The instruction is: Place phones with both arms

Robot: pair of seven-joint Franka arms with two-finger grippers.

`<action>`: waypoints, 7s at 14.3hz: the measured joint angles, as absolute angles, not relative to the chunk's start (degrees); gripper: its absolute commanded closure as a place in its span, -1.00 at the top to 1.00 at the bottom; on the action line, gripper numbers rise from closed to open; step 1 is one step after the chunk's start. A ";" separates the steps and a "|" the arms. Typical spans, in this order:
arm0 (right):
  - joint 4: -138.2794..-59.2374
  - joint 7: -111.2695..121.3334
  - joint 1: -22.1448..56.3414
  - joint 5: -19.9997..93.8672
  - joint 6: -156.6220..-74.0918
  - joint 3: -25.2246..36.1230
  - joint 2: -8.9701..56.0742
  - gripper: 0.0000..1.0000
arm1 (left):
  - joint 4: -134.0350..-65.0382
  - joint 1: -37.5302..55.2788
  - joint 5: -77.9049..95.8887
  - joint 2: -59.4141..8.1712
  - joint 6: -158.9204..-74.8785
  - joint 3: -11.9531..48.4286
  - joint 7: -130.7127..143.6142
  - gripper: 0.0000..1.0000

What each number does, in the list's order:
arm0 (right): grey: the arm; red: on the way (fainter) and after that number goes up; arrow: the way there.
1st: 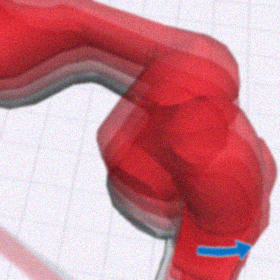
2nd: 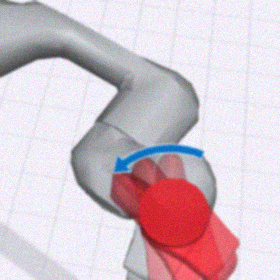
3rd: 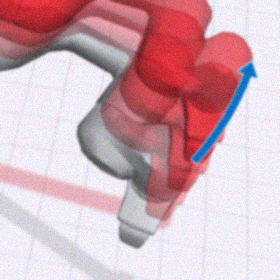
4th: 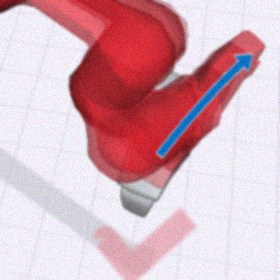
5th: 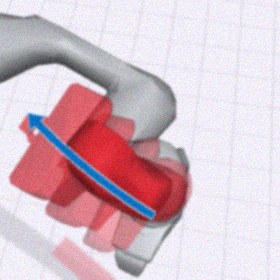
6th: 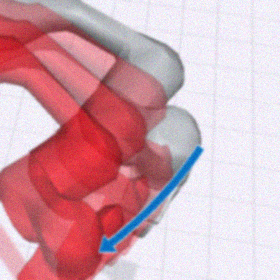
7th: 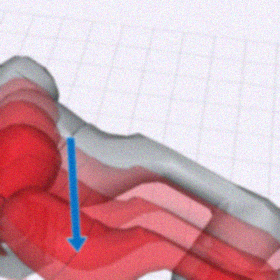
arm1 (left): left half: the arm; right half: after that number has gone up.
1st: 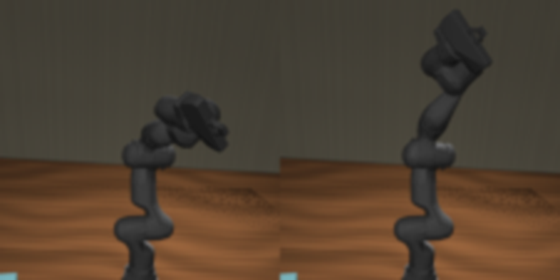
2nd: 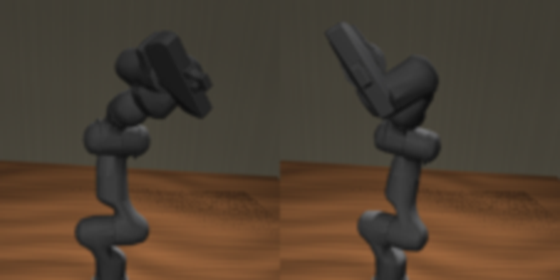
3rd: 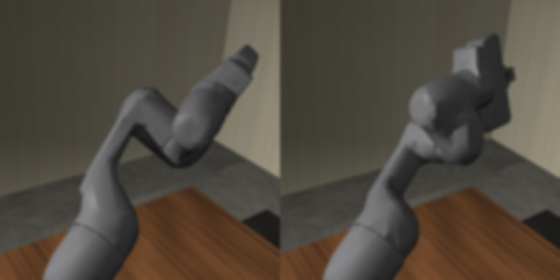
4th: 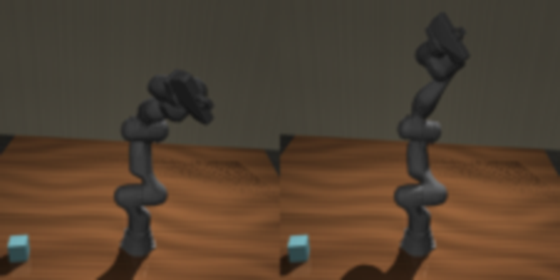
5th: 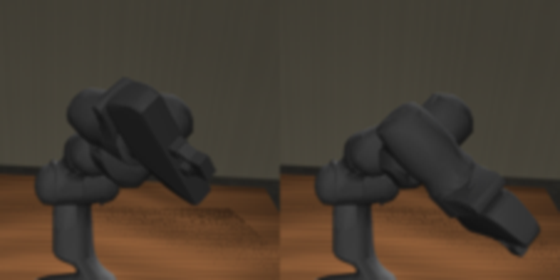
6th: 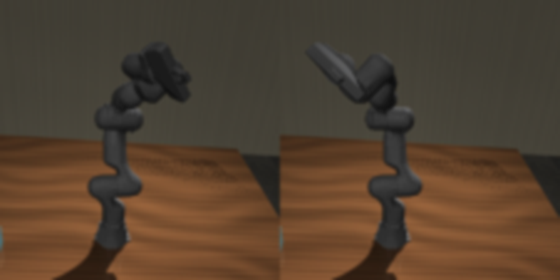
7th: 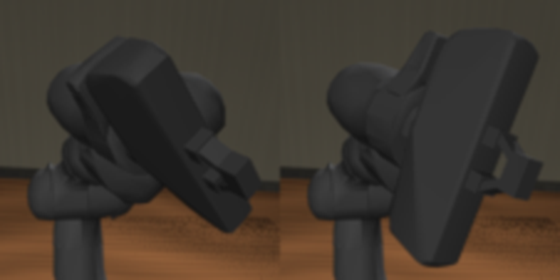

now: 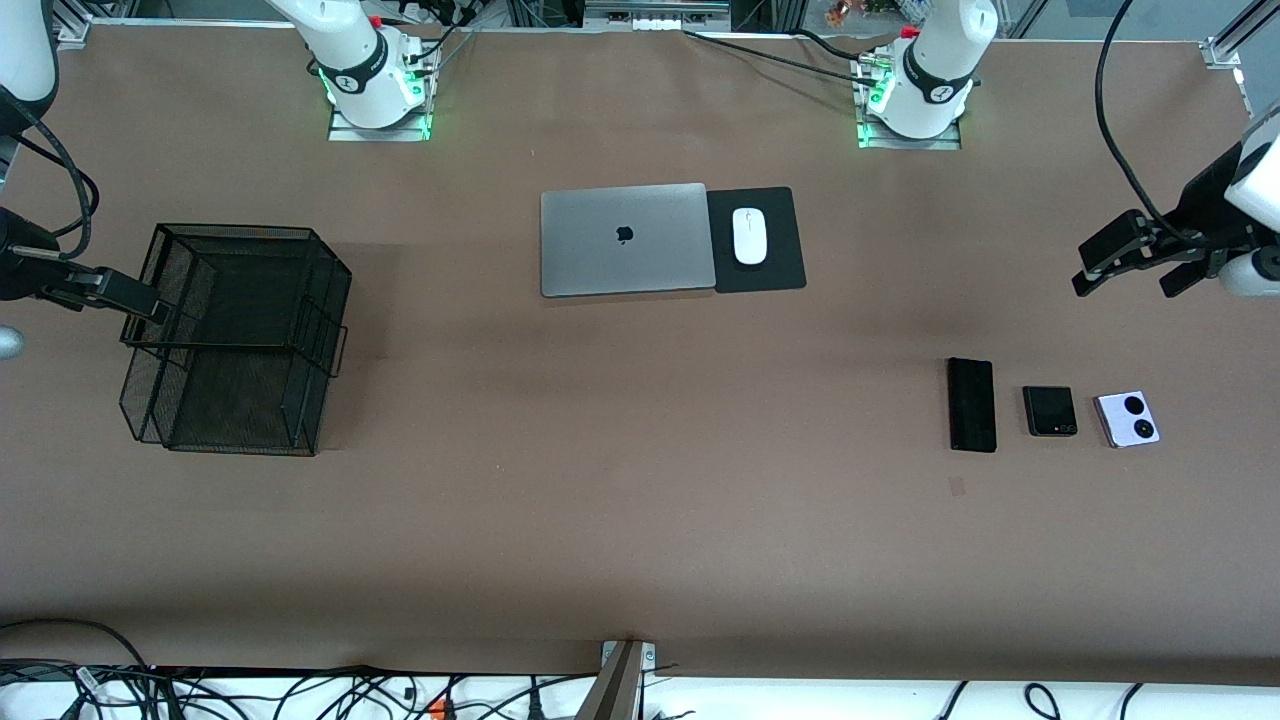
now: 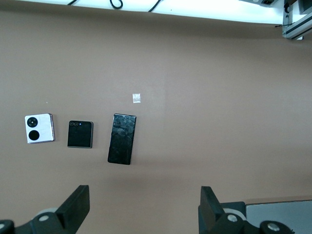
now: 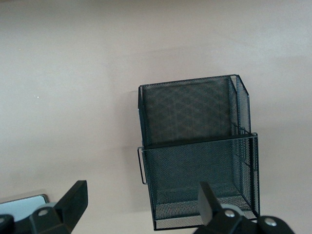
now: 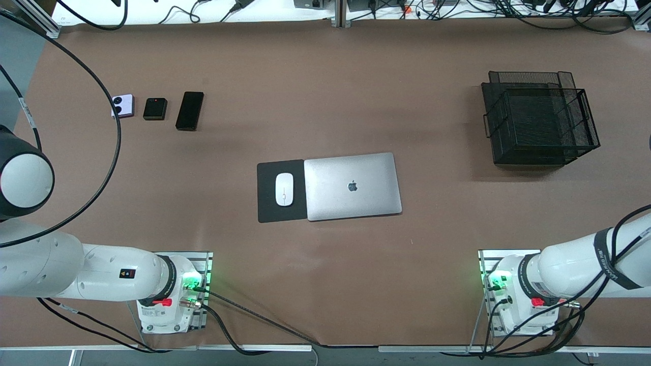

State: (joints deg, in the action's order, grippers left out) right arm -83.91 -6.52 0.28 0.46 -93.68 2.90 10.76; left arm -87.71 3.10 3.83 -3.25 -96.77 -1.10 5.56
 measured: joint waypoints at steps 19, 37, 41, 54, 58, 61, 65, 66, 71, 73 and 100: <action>-83.91 -6.58 0.28 0.46 -93.20 2.90 10.76 1.00 | -88.13 2.87 -3.34 -9.98 -97.86 -0.79 5.20 1.00; -84.01 -6.61 0.28 0.48 -91.73 2.91 10.78 1.00 | -89.11 -0.73 -3.46 -35.84 -113.83 -0.78 -11.79 1.00; -84.10 -6.61 0.28 0.48 -91.72 2.92 10.93 1.00 | -93.28 -4.86 0.30 -37.06 -123.17 -0.75 -11.97 1.00; -84.14 -6.87 0.26 0.48 -91.75 2.95 11.76 1.00 | -105.64 -2.90 0.55 -36.90 -137.64 -0.12 -6.63 1.00; -84.14 -6.88 0.26 0.48 -91.75 2.96 11.75 1.00 | -107.92 -2.91 0.55 -35.33 -137.83 -0.14 -5.90 1.00; -84.14 -6.88 0.26 0.48 -91.75 2.96 11.65 1.00 | -110.21 -2.91 0.55 -34.59 -139.98 -0.14 -5.80 1.00; -84.13 -6.88 0.26 0.48 -91.75 2.96 11.59 1.00 | -111.70 -2.95 0.55 -34.44 -141.87 -0.19 -5.56 1.00; -84.13 -6.88 0.26 0.48 -91.75 2.96 11.59 1.00 | -111.79 -2.95 0.55 -34.44 -141.91 -0.20 -5.47 1.00; -84.13 -6.89 0.26 0.48 -91.75 2.97 11.61 1.00 | -111.97 -2.96 0.55 -34.40 -142.00 -0.24 -5.25 0.30; -84.13 -6.89 0.26 0.48 -91.75 3.00 11.62 1.00 | -111.99 -3.03 0.55 -33.90 -141.86 -0.36 -5.20 -0.09; -84.14 -6.89 0.23 0.48 -91.68 3.08 11.66 1.00 | -93.46 25.24 -1.33 -35.03 -126.74 0.46 33.94 -0.54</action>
State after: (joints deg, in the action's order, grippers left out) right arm -84.14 -6.89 0.23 0.48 -91.68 3.08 11.66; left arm -93.46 25.24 -1.33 -35.03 -126.74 0.46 33.94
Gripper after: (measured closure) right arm 0.000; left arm 0.216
